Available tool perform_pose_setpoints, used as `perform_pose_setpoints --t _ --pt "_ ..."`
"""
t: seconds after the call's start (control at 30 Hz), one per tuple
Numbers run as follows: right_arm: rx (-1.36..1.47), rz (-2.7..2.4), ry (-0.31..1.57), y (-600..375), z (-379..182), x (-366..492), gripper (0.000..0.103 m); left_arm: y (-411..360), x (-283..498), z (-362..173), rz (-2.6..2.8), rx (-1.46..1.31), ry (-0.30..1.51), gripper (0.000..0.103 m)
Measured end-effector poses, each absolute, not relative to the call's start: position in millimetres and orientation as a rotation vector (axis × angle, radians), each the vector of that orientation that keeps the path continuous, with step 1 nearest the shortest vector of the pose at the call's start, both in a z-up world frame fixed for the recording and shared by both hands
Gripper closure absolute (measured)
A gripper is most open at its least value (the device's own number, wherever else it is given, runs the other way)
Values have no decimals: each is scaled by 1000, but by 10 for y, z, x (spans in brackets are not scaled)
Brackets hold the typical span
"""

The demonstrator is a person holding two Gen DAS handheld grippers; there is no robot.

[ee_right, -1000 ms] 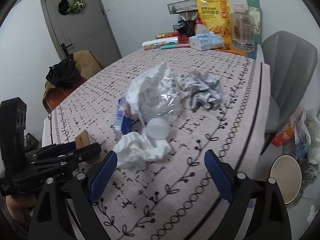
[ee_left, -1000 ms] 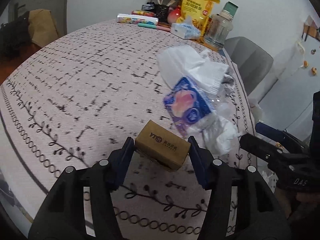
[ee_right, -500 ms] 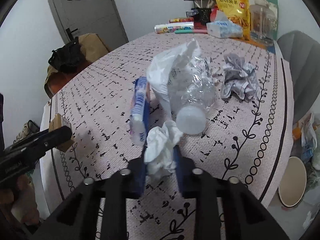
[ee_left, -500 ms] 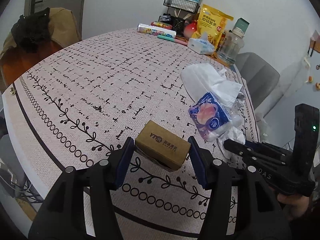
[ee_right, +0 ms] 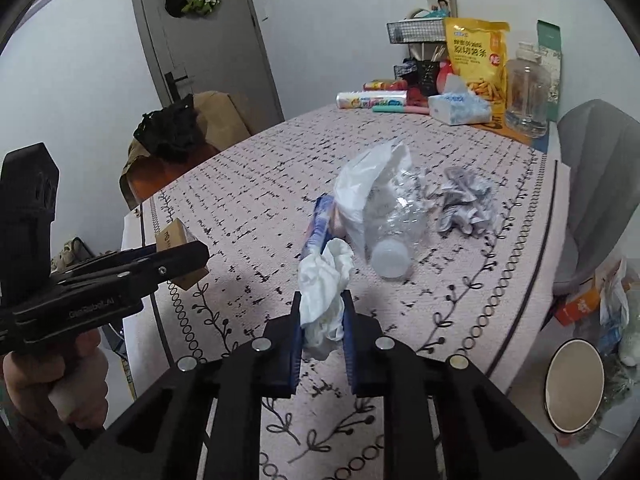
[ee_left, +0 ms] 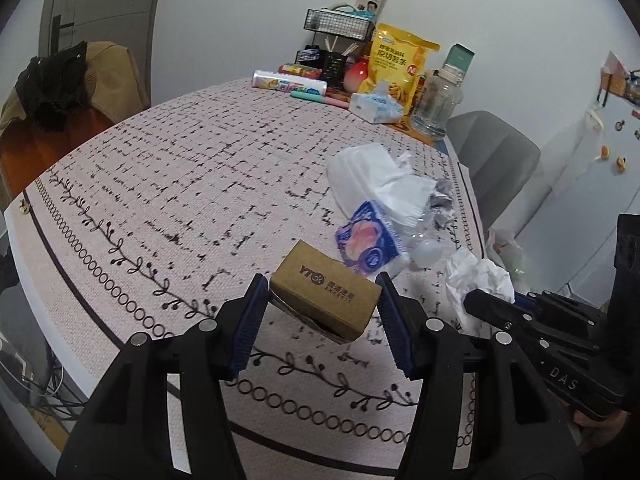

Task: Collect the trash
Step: 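Carry box and tissue to the beige bin and open both tools over it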

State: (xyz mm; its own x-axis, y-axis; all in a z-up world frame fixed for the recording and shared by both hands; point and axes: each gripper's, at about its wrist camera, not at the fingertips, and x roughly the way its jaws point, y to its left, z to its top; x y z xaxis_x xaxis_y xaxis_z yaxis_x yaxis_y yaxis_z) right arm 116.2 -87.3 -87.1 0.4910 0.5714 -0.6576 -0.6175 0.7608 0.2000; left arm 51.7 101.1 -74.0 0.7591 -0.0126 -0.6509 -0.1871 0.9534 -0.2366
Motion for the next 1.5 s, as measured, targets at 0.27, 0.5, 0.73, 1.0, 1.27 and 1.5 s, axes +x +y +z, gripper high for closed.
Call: perform_pose_setpoints --t 0.27,0.5,0.73,1.0,1.27,1.5 --pt "1 615 729 -1500 -798 1279 85 543 778 -537 39 -218 682 47" --pt "65 512 692 -2074 -732 1404 85 -12 1046 -337 -58 -162 668 47" --pt "140 409 664 -2667 -743 1507 84 -559 1309 -205 -134 -102 667 47" --pt "232 299 676 -3330 -962 1685 84 -1152 1724 -256 -185 -81 692 47" --pt "315 180 708 -4001 -1264 1922 84 -1793 2183 -467 -240 -45 737 47" --pt "352 83 739 -4440 -1562 2120 84 -2256 2573 -713 -283 -43 781 47"
